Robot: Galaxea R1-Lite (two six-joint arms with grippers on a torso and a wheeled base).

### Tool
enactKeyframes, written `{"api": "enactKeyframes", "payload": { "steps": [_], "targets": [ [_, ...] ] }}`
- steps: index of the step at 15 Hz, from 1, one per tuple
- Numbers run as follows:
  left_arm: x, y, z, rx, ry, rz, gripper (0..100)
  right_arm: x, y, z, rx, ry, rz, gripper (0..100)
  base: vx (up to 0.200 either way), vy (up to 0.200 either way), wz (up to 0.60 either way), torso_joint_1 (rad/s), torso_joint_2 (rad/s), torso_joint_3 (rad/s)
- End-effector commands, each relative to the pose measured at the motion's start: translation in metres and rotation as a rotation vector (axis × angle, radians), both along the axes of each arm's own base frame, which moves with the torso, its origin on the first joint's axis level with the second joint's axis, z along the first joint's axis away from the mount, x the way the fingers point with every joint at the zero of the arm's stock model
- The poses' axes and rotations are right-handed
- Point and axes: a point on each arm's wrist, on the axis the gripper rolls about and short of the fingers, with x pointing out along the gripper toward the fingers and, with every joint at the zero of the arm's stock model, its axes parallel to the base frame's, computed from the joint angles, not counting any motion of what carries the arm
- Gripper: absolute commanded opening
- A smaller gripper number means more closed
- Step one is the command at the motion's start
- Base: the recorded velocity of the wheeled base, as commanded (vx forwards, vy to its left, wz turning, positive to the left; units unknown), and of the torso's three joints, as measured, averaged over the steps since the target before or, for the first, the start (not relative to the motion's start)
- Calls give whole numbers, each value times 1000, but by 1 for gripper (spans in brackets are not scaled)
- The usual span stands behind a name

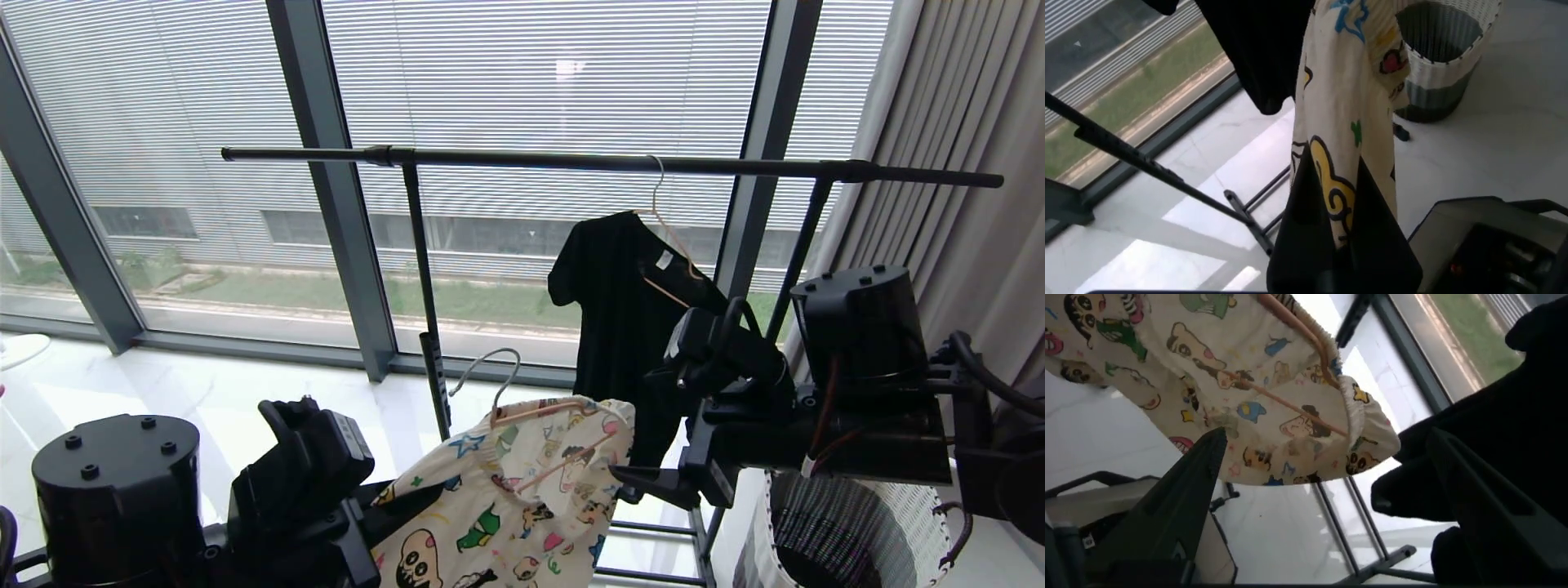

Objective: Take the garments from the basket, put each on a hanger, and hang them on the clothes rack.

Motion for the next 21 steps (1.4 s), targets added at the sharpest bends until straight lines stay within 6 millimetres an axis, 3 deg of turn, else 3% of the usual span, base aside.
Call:
{"api": "enactKeyframes", "payload": {
  "steps": [1,5,10,13,21],
  "targets": [
    [-5,-4,3,-7,-15,-35,0,1,5,7,-15,-21,81,100,0,0,0,0,0,0],
    [-17,-9,11,-30,-57,-95,0,-6,20,3,-74,18,214,100,0,0,0,0,0,0],
    [-29,-4,12,-16,-109,-136,0,12,38,-8,-134,-26,263,100,0,0,0,0,0,0],
    [-35,-13,11,-16,-103,-202,0,12,39,-2,-168,-25,281,100,0,0,0,0,0,0],
    [-35,-13,11,-15,-102,-205,0,11,37,-4,-196,-76,319,100,0,0,0,0,0,0]
  ]
}}
